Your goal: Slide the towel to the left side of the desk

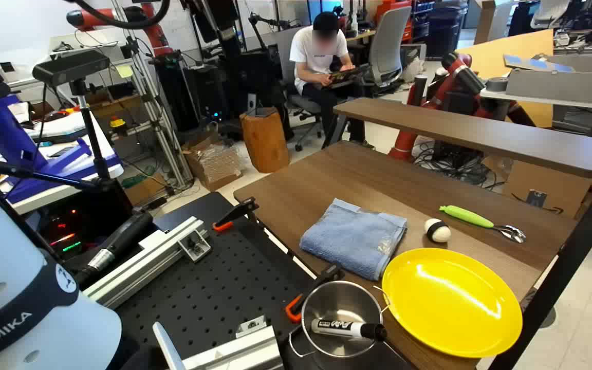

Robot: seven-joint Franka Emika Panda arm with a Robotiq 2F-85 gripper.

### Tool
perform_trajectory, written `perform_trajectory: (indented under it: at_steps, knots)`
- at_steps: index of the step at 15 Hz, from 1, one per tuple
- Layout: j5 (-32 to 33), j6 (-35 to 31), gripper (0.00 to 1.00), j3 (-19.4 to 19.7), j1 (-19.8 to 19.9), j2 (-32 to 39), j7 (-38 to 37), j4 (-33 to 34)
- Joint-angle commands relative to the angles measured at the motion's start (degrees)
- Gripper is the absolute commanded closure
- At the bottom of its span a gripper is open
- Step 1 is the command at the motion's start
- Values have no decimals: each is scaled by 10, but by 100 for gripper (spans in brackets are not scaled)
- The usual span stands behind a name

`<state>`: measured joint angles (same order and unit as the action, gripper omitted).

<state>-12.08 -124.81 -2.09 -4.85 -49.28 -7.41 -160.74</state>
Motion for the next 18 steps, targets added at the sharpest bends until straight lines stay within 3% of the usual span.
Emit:
perform_trajectory:
  at_steps: [1, 7, 18]
  knots:
    - [-3, 2, 0, -3, 3, 0, 2, 1]
    - [-7, -52, 0, 0, 0, 49, 12, 2]
    - [18, -205, 0, 25, 18, 287, 71, 13]
